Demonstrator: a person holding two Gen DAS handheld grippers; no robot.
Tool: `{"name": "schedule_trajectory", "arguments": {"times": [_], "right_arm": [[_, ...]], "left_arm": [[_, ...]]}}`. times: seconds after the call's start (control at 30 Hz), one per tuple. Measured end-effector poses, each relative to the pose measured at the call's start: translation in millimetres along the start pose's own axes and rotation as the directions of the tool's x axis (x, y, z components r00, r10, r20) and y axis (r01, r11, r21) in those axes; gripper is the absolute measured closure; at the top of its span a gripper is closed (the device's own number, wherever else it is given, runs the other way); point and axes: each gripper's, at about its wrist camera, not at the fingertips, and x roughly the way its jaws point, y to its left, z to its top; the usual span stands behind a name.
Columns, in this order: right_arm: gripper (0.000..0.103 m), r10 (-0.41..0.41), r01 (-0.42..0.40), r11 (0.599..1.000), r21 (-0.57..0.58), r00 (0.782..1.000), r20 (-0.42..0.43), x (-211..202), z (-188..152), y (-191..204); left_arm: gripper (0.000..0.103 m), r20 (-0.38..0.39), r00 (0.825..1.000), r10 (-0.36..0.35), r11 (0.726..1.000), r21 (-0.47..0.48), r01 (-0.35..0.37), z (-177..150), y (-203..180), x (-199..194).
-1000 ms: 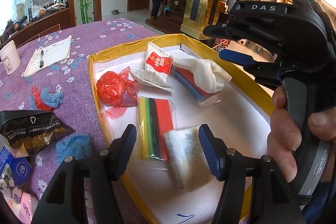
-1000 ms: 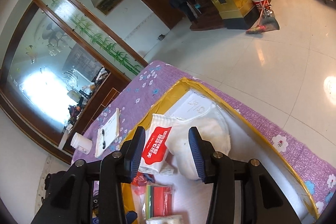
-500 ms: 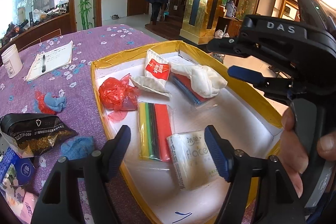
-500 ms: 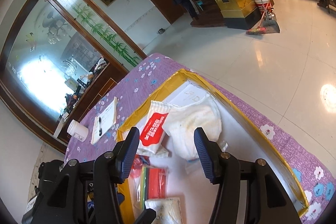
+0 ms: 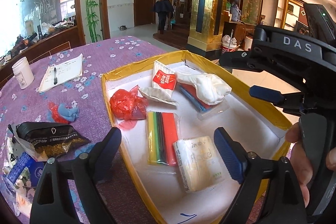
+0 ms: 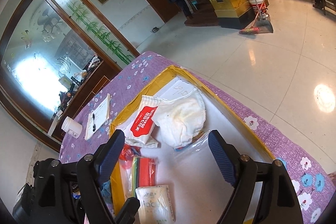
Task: Organize soft objects
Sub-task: 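Withdraw both open tools from the box back over the table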
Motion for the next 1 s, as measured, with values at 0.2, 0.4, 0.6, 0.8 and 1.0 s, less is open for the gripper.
{"name": "schedule_trajectory", "arguments": {"times": [0.2,0.4,0.6,0.8,1.0], "right_arm": [[0.014,-0.009,0.009,1.0,-0.014,1.0,-0.009,-4.7,-2.4,1.7],[0.013,-0.012,0.012,1.0,-0.028,1.0,-0.011,-10.7,-5.6,4.0],[0.011,-0.028,0.028,0.999,-0.028,1.0,-0.014,-11.1,-9.4,3.8],[0.01,-0.016,0.014,0.999,-0.044,0.999,-0.037,-8.6,-14.8,9.5],[0.01,0.011,-0.015,0.997,-0.082,0.999,-0.051,-6.7,-22.8,27.2]], "left_arm": [[0.008,0.011,1.0,0.018,1.0,-0.007,-0.018,1.7,0.5,-5.4],[0.008,0.018,0.999,0.036,0.999,-0.033,-0.035,6.9,6.9,-17.7],[0.008,0.005,0.999,0.048,0.996,-0.078,-0.048,9.4,19.9,-29.9],[0.008,-0.018,0.999,0.036,0.991,-0.13,-0.038,8.6,35.6,-46.5],[0.008,-0.011,0.999,0.036,0.987,-0.153,-0.038,8.6,48.7,-73.5]]}}
